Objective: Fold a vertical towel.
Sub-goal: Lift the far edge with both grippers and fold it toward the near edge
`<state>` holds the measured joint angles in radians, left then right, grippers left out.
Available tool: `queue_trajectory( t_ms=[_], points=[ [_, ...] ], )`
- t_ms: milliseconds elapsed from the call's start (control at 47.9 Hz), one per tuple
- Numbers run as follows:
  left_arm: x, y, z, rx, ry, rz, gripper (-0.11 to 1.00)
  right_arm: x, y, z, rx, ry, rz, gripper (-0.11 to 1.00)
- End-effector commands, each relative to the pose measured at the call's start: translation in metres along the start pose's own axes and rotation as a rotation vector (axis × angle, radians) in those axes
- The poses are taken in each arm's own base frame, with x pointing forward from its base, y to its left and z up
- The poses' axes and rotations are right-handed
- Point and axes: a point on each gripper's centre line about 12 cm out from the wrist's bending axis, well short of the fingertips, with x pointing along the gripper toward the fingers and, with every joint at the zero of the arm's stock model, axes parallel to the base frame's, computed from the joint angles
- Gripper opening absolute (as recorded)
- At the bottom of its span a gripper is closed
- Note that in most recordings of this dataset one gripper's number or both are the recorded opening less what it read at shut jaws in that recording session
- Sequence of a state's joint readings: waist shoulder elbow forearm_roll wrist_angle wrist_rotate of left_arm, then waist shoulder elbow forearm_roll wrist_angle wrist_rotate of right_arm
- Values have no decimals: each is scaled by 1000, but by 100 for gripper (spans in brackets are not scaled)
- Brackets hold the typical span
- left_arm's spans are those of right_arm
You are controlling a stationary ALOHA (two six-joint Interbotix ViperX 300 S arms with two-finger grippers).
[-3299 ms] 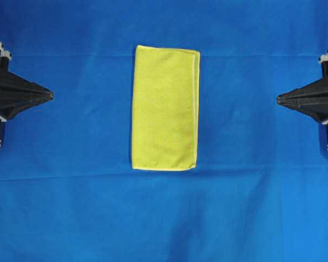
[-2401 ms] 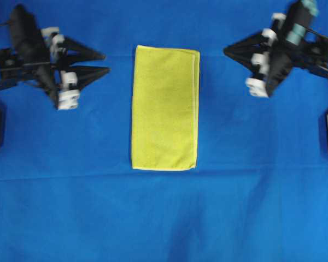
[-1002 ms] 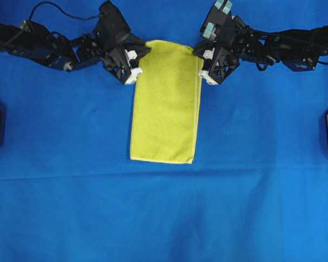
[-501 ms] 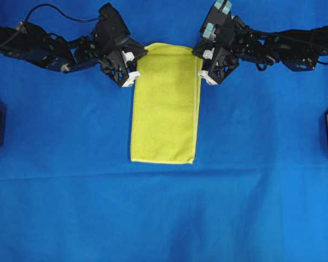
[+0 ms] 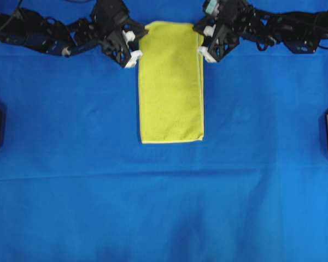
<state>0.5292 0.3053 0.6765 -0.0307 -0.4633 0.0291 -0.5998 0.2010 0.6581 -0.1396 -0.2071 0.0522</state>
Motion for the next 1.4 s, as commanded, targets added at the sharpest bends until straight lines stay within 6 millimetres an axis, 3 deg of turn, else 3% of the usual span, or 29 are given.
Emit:
queue_trajectory(
  t_ms=[0,209,334,606,773,1065,1378],
  points=[
    [-1,1,18,3,-55,3,4,-7,-3,21,-7,-58,-6,5],
    [-2,1,18,5,-51,2,4,-8,-3,22,-7,-61,-6,5],
    [-10,-1,25,16,-66,-1,4,-18,-3,29,-5,-76,-10,5],
    [-47,-30,57,52,-145,-68,4,-62,12,45,-24,-109,13,5],
    [-72,-52,65,104,-169,-121,4,-89,33,45,-46,-149,58,5],
    [-95,-88,42,161,-108,-220,4,-113,83,21,-121,-112,184,5],
    [-112,-136,7,231,-32,-352,4,-113,122,-7,-162,-1,273,5]
  ],
)
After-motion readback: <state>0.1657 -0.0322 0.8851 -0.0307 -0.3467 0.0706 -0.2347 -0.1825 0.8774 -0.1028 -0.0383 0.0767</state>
